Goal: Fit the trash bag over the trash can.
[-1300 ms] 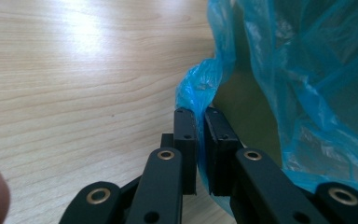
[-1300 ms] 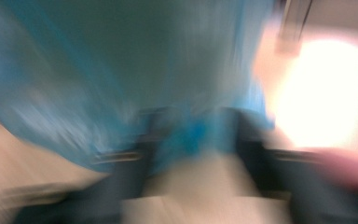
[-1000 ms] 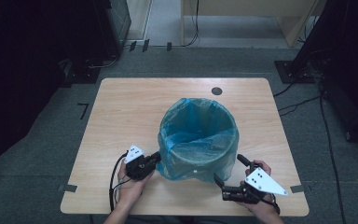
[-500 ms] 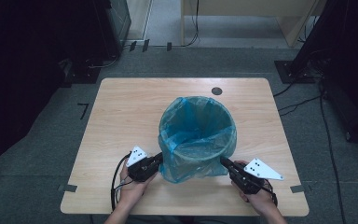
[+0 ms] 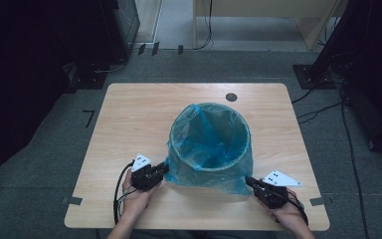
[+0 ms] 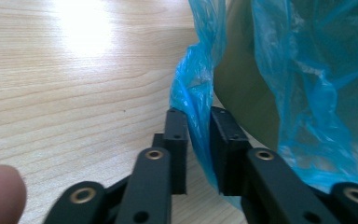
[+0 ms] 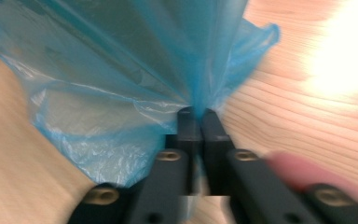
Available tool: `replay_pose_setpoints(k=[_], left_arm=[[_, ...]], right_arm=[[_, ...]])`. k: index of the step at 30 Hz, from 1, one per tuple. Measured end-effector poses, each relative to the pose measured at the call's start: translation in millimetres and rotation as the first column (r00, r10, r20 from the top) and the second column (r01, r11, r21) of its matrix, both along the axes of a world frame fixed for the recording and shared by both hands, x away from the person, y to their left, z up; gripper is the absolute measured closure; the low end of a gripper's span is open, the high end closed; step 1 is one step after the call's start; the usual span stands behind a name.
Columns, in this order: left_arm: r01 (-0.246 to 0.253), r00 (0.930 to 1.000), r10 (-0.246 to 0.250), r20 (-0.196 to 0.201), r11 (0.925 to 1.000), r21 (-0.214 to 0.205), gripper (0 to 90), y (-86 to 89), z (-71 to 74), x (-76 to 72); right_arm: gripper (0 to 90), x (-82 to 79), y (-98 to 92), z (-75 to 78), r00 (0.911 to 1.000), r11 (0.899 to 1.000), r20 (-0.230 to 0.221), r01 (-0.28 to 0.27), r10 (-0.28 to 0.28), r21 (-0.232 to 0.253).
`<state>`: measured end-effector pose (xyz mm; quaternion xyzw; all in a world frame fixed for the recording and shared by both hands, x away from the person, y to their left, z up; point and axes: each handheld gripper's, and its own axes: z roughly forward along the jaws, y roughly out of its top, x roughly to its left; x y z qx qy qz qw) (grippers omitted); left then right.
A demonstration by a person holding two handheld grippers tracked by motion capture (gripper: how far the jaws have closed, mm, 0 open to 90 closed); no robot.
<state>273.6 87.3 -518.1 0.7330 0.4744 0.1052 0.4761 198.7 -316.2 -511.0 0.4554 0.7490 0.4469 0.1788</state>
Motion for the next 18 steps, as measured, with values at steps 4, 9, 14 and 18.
replay_pose_setpoints(k=[4, 9, 14, 18], left_arm=[[-0.002, 1.0, 0.002, -0.004, 1.0, 0.003, 71.8, -0.1, -0.2, -0.1], [-0.023, 0.9997, 0.023, -0.011, 0.9996, 0.017, 55.8, 0.6, -0.1, 1.2], [-0.035, 0.9993, 0.035, 0.01, 0.9992, 0.021, 38.0, 7.2, 0.4, 0.7], [-0.059, 0.9982, 0.059, 0.005, 0.9982, 0.005, 23.5, 12.3, 1.3, 3.1]], right_arm=[[50.0, 1.6, -1.7, -6.5, 0.995, 0.989, -0.038, -0.087, 0.093, 0.121], [39.3, -0.2, -8.9, -6.3, 0.9994, 0.985, -0.005, -0.034, 0.036, 0.171], [24.8, -3.9, -15.1, -5.4, 0.9978, 0.988, -0.046, -0.04, 0.047, 0.15], [25.8, -7.2, -17.0, -2.8, 0.9961, 0.991, -0.082, 0.043, -0.033, 0.13]])
